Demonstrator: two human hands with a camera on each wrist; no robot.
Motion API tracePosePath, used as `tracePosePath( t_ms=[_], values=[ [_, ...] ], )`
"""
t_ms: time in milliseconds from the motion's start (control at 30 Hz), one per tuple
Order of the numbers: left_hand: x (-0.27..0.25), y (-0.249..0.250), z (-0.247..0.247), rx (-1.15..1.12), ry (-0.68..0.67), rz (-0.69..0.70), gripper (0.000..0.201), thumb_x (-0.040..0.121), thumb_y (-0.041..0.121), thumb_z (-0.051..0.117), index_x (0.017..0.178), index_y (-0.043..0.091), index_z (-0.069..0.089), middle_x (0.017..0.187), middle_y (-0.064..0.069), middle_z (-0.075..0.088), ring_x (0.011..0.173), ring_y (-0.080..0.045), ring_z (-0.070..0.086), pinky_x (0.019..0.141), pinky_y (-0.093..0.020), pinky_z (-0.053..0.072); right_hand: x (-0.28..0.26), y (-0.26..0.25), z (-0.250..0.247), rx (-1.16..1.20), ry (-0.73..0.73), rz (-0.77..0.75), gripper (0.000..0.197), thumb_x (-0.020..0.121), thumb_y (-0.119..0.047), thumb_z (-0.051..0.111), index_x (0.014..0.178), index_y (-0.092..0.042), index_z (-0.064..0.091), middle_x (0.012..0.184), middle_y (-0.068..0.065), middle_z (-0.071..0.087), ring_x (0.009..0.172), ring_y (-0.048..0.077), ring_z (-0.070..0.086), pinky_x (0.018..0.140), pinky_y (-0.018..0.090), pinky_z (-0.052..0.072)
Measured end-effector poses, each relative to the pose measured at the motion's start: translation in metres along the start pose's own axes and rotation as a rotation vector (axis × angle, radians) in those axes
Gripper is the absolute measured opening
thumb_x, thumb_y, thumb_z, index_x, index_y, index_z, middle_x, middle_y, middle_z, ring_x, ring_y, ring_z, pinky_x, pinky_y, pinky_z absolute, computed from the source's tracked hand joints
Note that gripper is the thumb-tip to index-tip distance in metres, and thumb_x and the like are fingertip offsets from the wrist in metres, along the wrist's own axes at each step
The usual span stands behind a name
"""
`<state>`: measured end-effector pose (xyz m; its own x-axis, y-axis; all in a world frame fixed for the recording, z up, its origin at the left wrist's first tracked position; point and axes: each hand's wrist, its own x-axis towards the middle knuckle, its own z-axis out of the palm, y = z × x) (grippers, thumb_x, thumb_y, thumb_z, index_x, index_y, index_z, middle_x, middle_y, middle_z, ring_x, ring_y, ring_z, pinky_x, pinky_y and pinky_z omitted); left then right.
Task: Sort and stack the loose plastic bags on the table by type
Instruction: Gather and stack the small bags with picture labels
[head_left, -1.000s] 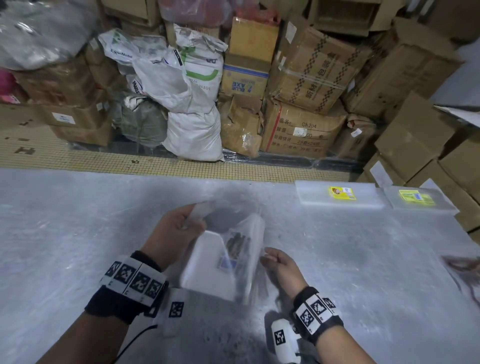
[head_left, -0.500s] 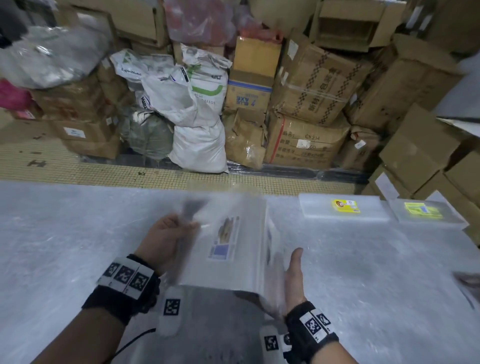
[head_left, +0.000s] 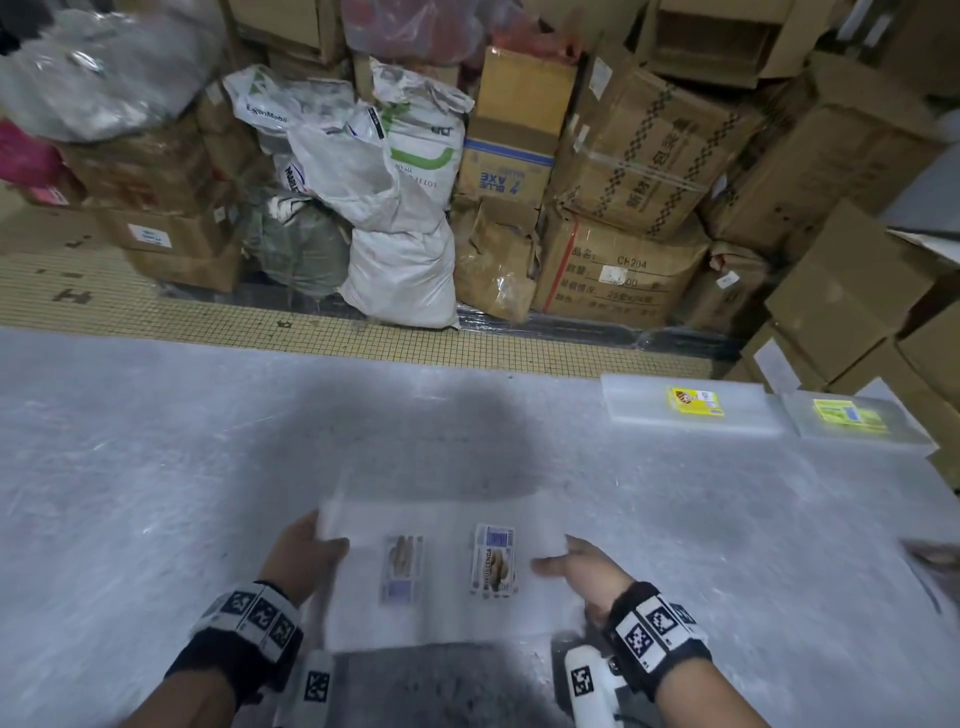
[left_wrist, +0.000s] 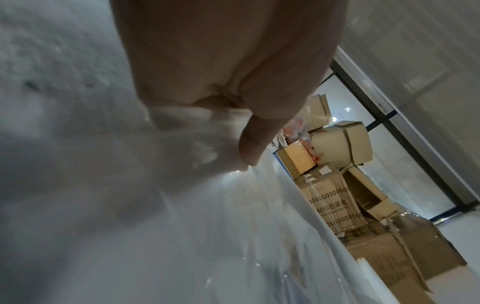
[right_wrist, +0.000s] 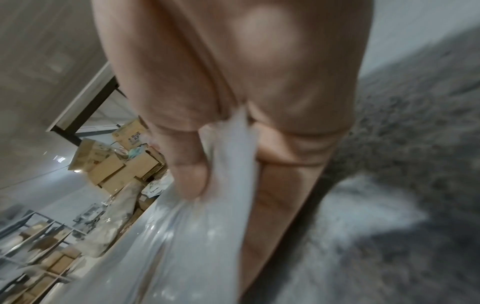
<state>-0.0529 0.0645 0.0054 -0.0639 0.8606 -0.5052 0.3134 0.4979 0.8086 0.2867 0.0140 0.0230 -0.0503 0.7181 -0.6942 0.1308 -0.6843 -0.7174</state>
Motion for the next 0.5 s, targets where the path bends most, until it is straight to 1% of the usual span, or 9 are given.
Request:
tracePosePath(
  t_ms=[67,133,200,267,300,333,400,433,500],
  values=[
    [-0.001,0.0,0.003,-0.003,0.005,-0.012,0.018,0.085,-0.002,0.063,0.095,0.013,0.065,0.094,-0.013,0.072,0.084,-0.031,0.07,0.084,-0.052,0.055,0.001,-0.002,0.002,-0.036,0.051,0.012,0.03,0.086,-0.014,0.064,0.117,-0.017,0.065,0.104,0.002,0.075,0.104,0.025,0.067,0.099,0.047,0.048],
    [-0.004,0.002,0.003,-0.041,0.009,-0.038,0.01,0.087,0.004,0.065,0.095,0.009,0.066,0.092,-0.015,0.072,0.083,-0.034,0.07,0.082,-0.052,0.056,0.0,-0.005,0.004,-0.035,0.073,0.021,0.025,0.09,-0.012,0.06,0.115,-0.017,0.064,0.102,0.005,0.075,0.1,0.027,0.068,0.093,0.044,0.052],
    [-0.006,0.001,0.001,-0.11,0.019,-0.101,0.005,0.088,0.004,0.066,0.093,0.003,0.067,0.088,-0.02,0.072,0.081,-0.038,0.07,0.078,-0.05,0.057,0.0,-0.007,0.004,-0.021,0.082,0.013,0.025,0.09,-0.009,0.06,0.113,-0.016,0.064,0.101,0.007,0.075,0.098,0.029,0.069,0.088,0.043,0.054],
    [-0.006,-0.003,-0.001,-0.168,0.007,-0.161,0.007,0.087,0.001,0.066,0.09,-0.004,0.068,0.087,-0.025,0.072,0.082,-0.043,0.069,0.081,-0.055,0.055,0.003,-0.006,0.002,-0.036,0.098,-0.006,0.028,0.087,-0.001,0.061,0.112,-0.013,0.065,0.1,0.008,0.075,0.096,0.028,0.07,0.081,0.038,0.056],
    [-0.007,-0.004,-0.002,-0.163,-0.006,-0.169,0.006,0.085,-0.001,0.066,0.089,-0.004,0.069,0.087,-0.026,0.072,0.083,-0.043,0.069,0.083,-0.059,0.054,0.004,-0.005,0.001,-0.044,0.098,-0.012,0.031,0.085,0.003,0.062,0.113,-0.011,0.066,0.1,0.007,0.075,0.096,0.027,0.07,0.081,0.037,0.055],
    [-0.007,-0.005,-0.002,-0.135,-0.014,-0.159,0.006,0.084,-0.003,0.066,0.089,-0.004,0.069,0.087,-0.025,0.072,0.082,-0.042,0.069,0.084,-0.059,0.054,0.004,-0.003,0.0,-0.051,0.091,-0.016,0.033,0.084,0.006,0.063,0.113,-0.01,0.066,0.101,0.007,0.076,0.097,0.026,0.07,0.085,0.039,0.055],
    [-0.011,-0.006,0.0,-0.064,-0.003,-0.114,0.012,0.083,-0.006,0.065,0.091,0.0,0.07,0.087,-0.02,0.073,0.082,-0.037,0.07,0.083,-0.051,0.056,0.004,0.0,0.0,-0.075,0.096,-0.037,0.035,0.082,0.009,0.063,0.111,-0.009,0.067,0.102,0.006,0.075,0.101,0.024,0.069,0.095,0.041,0.052],
    [-0.013,-0.006,0.002,-0.029,0.009,-0.078,0.014,0.082,-0.006,0.065,0.09,0.003,0.07,0.086,-0.017,0.073,0.082,-0.033,0.07,0.081,-0.046,0.056,0.004,0.0,0.0,-0.077,0.104,-0.047,0.035,0.082,0.01,0.062,0.111,-0.01,0.067,0.103,0.005,0.075,0.103,0.024,0.068,0.096,0.04,0.051],
    [-0.016,-0.001,0.005,0.007,0.047,-0.006,0.015,0.08,-0.005,0.065,0.079,0.007,0.072,0.08,-0.014,0.072,0.078,-0.029,0.068,0.074,-0.037,0.052,0.004,-0.002,0.0,-0.046,0.127,-0.079,0.037,0.083,0.013,0.06,0.111,-0.01,0.067,0.104,0.005,0.075,0.106,0.026,0.067,0.092,0.035,0.052]
  ],
)
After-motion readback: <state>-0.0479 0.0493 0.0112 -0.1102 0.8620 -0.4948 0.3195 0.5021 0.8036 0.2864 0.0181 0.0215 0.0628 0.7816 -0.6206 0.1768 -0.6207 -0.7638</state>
